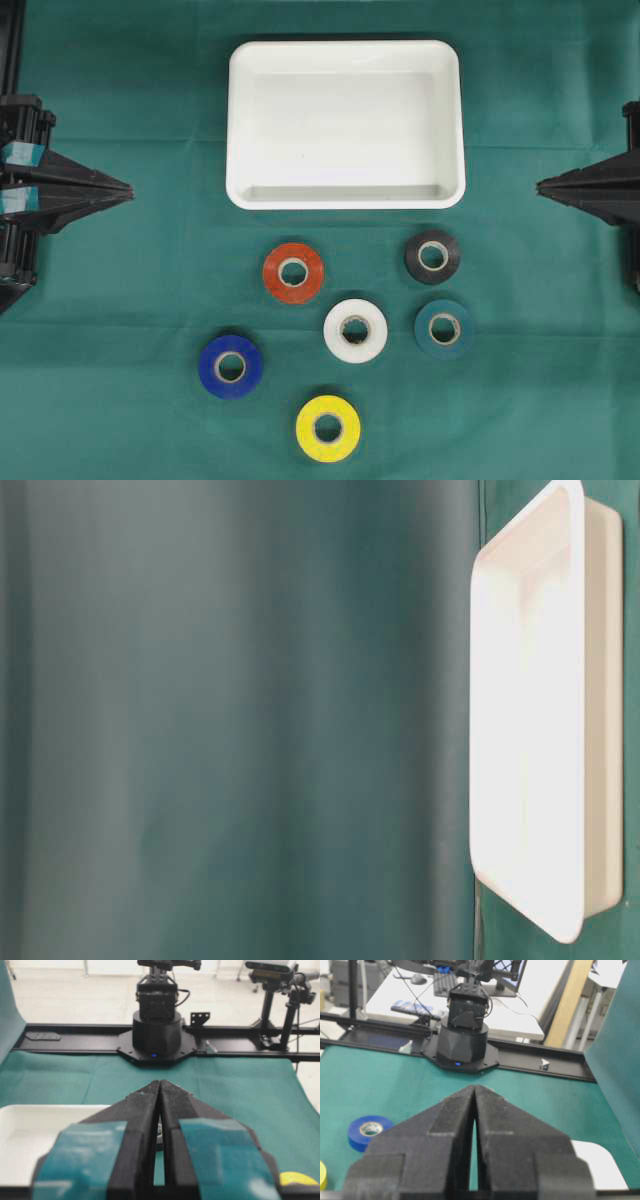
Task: Pick up the tape from a random location and place it into the white case.
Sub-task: 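Open the left gripper and begin moving it toward the tapes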
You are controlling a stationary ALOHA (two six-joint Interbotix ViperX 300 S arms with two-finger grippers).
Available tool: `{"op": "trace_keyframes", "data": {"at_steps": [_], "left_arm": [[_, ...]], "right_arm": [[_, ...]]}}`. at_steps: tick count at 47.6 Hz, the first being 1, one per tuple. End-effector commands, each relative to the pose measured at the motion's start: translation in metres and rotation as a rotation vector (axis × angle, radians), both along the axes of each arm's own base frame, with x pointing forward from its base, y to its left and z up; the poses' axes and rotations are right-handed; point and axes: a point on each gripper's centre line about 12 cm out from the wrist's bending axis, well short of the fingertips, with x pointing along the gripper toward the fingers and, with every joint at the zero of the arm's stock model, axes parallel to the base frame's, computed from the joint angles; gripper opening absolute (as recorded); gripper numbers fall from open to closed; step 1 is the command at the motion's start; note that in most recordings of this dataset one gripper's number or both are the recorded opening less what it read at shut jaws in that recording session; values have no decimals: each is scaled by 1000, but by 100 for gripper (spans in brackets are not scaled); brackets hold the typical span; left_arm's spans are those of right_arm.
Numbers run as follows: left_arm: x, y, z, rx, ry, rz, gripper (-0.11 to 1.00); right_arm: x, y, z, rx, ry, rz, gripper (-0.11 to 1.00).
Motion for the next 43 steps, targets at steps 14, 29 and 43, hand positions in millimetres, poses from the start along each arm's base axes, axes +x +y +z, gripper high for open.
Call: {"op": "trace_keyframes", "data": {"at_steps": [14,29,43], "left_arm": [[19,-2,-1,4,95,-9,1],[20,2,-1,3,104,11,1],[21,2,-5,-2,135,10,59]], "right_arm": [[14,-2,9,19,44,-8,0],[13,-2,4,42,99,-8,0],[11,-2,5,54,107,-9,29]]}}
